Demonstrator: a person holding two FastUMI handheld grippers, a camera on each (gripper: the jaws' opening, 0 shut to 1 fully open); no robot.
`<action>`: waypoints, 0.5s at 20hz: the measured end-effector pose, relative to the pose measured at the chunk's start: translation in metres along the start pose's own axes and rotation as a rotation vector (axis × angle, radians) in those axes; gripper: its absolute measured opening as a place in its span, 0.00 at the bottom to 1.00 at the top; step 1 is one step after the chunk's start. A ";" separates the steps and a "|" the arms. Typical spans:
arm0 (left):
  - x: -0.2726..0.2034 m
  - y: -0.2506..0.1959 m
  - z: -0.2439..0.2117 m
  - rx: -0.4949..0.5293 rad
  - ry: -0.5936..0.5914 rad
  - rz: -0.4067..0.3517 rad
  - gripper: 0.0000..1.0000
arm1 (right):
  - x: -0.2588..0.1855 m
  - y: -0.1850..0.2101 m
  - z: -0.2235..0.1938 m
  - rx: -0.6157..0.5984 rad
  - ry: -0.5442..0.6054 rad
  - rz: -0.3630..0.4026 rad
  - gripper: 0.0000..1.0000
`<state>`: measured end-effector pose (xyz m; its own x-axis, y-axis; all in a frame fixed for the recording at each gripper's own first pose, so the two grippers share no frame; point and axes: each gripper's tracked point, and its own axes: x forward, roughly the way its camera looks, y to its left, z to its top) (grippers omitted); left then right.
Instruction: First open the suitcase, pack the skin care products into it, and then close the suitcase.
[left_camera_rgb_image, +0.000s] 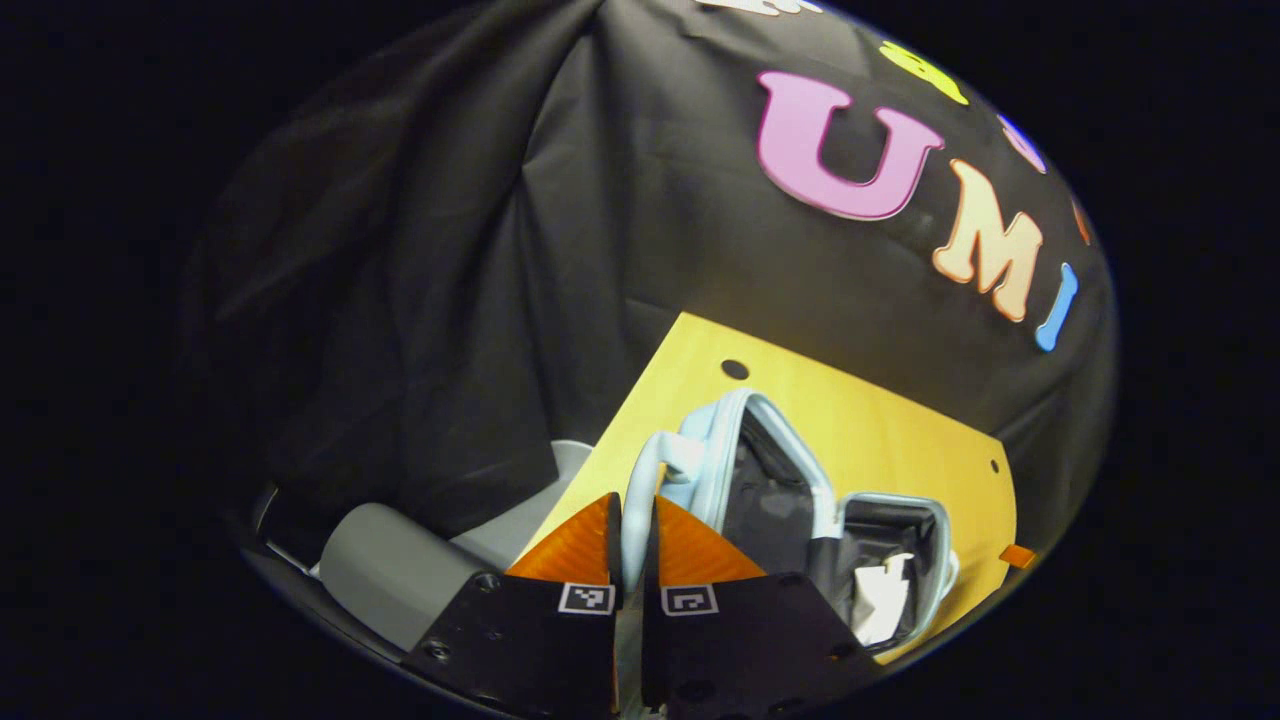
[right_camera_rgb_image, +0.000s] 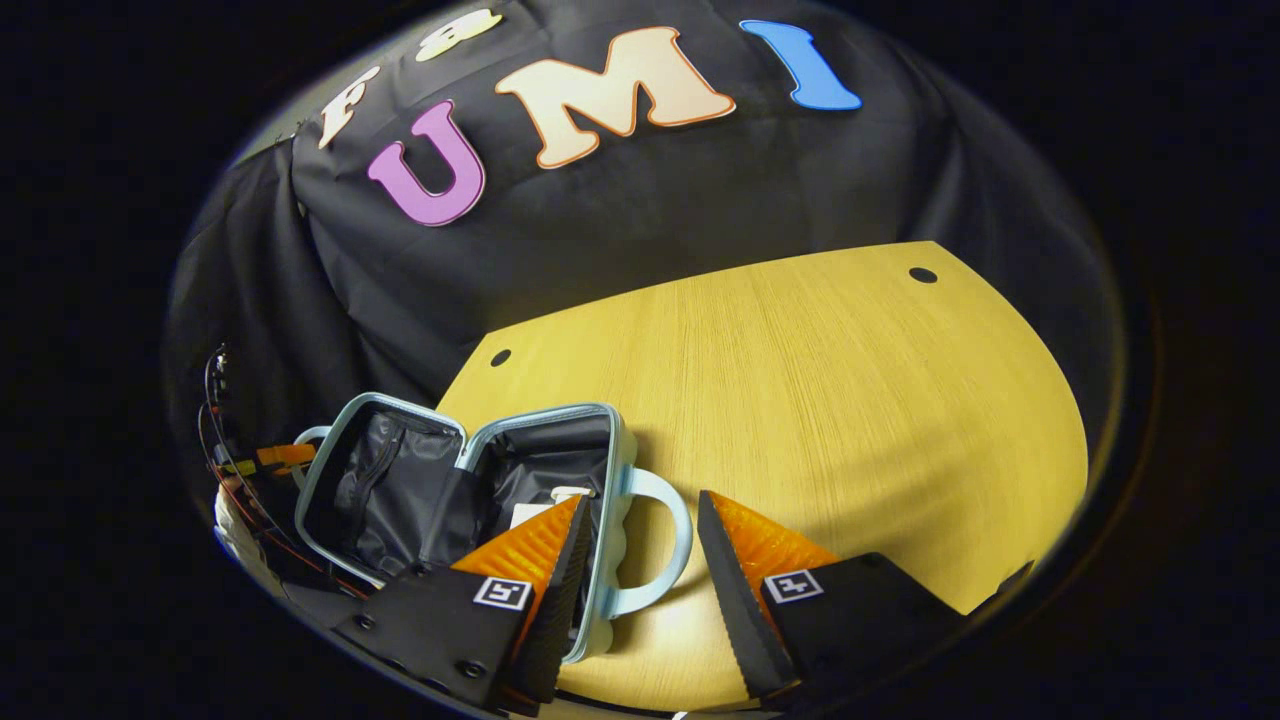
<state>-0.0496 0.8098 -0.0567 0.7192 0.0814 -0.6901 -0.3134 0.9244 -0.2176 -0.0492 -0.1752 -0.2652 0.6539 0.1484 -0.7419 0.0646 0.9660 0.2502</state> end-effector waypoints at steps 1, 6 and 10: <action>-0.009 -0.013 0.005 0.013 -0.020 -0.010 0.02 | -0.003 -0.005 0.004 0.001 -0.009 0.007 0.70; -0.047 -0.091 0.024 0.081 -0.093 -0.090 0.02 | -0.013 -0.034 0.017 0.010 -0.031 0.009 0.69; -0.062 -0.157 0.030 0.107 -0.119 -0.191 0.02 | -0.021 -0.052 0.023 0.025 -0.045 0.010 0.69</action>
<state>-0.0261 0.6710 0.0409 0.8291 -0.0608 -0.5558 -0.1019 0.9610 -0.2571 -0.0487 -0.2337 -0.2482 0.6878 0.1476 -0.7107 0.0763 0.9590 0.2729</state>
